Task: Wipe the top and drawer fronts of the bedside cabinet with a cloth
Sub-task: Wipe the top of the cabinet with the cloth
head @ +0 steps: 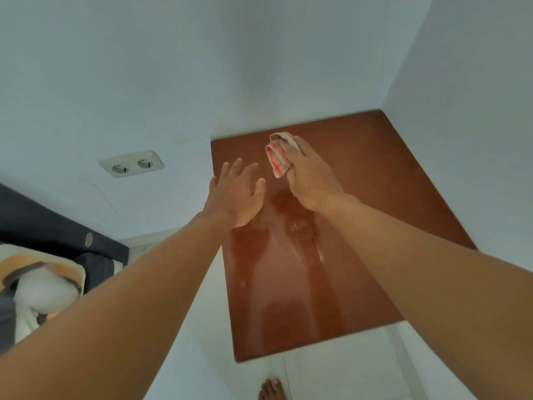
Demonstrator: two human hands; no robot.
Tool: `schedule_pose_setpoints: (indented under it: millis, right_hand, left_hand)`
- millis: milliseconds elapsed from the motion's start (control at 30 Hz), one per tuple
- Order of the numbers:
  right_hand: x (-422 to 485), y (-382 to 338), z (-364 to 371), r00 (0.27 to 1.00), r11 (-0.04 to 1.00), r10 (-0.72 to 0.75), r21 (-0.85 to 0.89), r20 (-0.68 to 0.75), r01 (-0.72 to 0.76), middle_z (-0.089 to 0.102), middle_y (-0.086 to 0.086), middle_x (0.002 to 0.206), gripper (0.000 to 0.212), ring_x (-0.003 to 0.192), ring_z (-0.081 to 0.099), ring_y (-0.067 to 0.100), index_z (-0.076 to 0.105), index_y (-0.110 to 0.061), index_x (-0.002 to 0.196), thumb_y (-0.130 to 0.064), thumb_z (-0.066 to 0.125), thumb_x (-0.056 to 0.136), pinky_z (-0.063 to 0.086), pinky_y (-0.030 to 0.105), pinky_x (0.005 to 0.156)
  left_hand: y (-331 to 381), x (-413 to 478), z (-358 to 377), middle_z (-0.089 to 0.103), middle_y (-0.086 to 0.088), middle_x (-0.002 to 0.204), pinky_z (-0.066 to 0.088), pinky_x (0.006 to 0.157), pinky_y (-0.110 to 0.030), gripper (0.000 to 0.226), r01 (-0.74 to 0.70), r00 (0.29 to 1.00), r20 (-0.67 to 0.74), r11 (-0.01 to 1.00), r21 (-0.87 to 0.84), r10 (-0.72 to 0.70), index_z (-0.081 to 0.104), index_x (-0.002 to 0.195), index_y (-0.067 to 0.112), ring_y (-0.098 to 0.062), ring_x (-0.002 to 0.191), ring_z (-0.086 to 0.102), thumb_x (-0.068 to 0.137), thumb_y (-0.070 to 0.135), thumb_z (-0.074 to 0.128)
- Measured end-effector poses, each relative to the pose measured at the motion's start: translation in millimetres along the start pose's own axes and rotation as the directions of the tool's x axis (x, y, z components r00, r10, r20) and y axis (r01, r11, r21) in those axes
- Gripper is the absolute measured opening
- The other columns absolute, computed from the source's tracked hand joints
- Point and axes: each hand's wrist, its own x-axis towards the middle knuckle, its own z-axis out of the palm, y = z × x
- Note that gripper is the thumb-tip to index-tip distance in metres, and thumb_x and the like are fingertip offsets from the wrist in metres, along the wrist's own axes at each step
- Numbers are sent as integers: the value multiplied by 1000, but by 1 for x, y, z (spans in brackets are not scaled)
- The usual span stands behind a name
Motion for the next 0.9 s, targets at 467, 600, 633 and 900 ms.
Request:
schedule_pose_setpoints:
  millis: [467, 600, 633, 900]
  right_hand:
    - [129, 48, 91, 953, 938, 87, -347, 289, 20, 1, 2, 174, 60, 159, -11, 28, 0, -35, 164, -48, 16, 108, -1, 57, 127]
    - [133, 48, 93, 950, 930, 98, -368, 298, 20, -7, 1, 174, 61, 159, -16, 28, -7, -34, 164, -45, 14, 108, -3, 55, 128]
    - [134, 49, 93, 948, 929, 101, -369, 302, 18, -7, 2, 174, 61, 159, -17, 28, -7, -33, 164, -45, 14, 108, -3, 55, 128]
    - [114, 49, 94, 951, 929, 105, -370, 290, 10, -6, 3, 174, 62, 159, -13, 28, -3, -27, 165, -46, 15, 108, -1, 54, 128]
  left_hand:
    - [-73, 125, 34, -7, -2, 171, -3, 123, -61, 58, 34, 994, 100, 985, 168, -52, 2, 161, 40, -31, 157, -10, 105, 50, 14]
    - [-71, 129, 31, -12, -1, 170, -7, 121, -61, 59, 49, 988, 134, 986, 158, -70, -3, 160, 42, -30, 156, -14, 104, 53, 10]
    - [-70, 131, 29, -12, -1, 170, -8, 121, -62, 58, 58, 986, 148, 986, 159, -81, -3, 160, 42, -29, 156, -14, 104, 53, 10]
    - [-64, 135, 24, -10, 0, 171, -8, 119, -66, 57, 91, 978, 169, 978, 188, -123, -3, 160, 43, -30, 157, -10, 104, 52, 8]
